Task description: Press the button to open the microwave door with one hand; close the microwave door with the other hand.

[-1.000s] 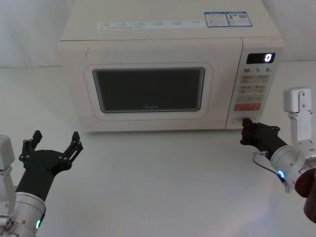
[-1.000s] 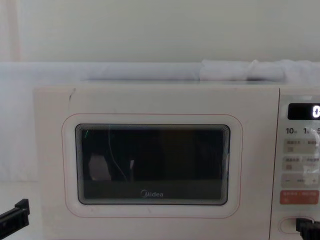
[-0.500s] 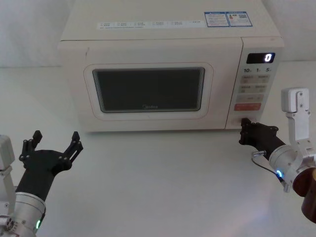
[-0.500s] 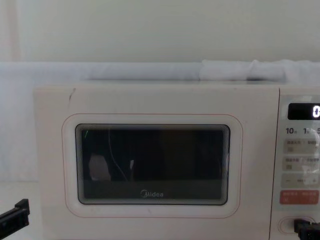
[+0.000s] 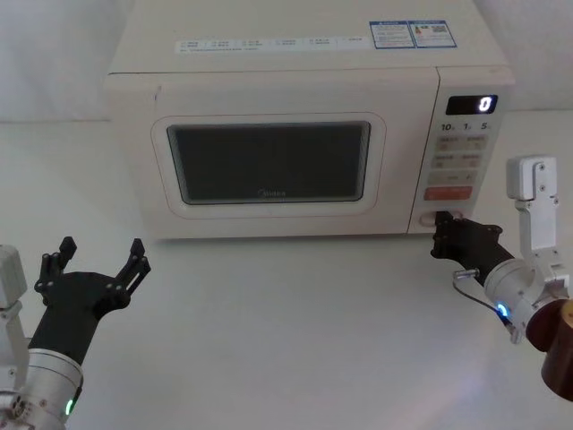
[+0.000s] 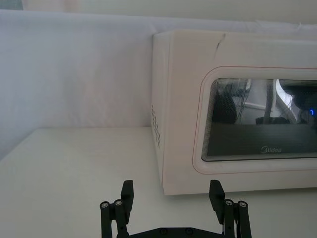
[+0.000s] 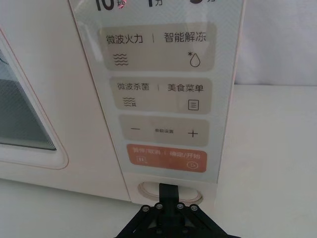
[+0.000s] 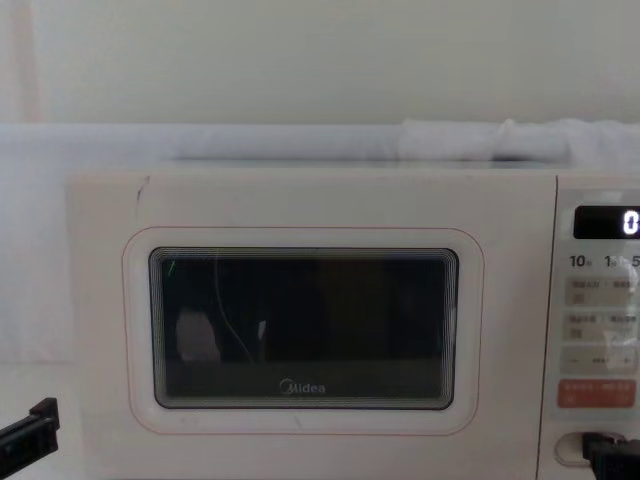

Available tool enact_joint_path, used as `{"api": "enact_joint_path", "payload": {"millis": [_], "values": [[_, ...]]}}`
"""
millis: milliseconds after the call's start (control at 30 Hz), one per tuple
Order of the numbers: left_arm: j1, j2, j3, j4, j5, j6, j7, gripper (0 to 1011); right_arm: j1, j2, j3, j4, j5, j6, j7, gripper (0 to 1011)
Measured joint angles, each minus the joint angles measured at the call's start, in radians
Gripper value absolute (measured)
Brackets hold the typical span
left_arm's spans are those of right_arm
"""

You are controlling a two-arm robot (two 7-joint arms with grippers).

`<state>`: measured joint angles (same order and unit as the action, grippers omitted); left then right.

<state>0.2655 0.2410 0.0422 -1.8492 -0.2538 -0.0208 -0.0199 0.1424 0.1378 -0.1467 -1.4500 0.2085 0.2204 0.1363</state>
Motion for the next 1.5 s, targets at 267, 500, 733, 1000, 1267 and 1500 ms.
{"api": "enact_joint_path", "payload": {"millis": [267, 500, 733, 1000, 1267, 1500], "values": [[0.0, 0.0, 0.0, 0.0, 0.0, 0.0, 0.0, 1001, 0.015, -0.007, 0.0, 0.022, -0.003, -0.011, -0.001, 0], [0.0, 0.0, 0.0, 0.0, 0.0, 0.0, 0.0, 1001, 0.024, -0.011, 0.002, 0.041, -0.004, -0.019, -0.001, 0], [0.0, 0.0, 0.0, 0.0, 0.0, 0.0, 0.0, 1001, 0.025, -0.014, 0.006, 0.046, -0.005, -0.022, -0.003, 0], [0.0, 0.0, 0.0, 0.0, 0.0, 0.0, 0.0, 1001, 0.031, -0.024, 0.011, 0.058, -0.007, -0.032, -0.011, 0], [0.0, 0.0, 0.0, 0.0, 0.0, 0.0, 0.0, 1001, 0.036, -0.028, 0.013, 0.061, -0.012, -0.038, -0.013, 0], [0.0, 0.0, 0.0, 0.0, 0.0, 0.0, 0.0, 1001, 0.017, -0.025, 0.015, 0.03, -0.015, -0.027, -0.014, 0]]}}
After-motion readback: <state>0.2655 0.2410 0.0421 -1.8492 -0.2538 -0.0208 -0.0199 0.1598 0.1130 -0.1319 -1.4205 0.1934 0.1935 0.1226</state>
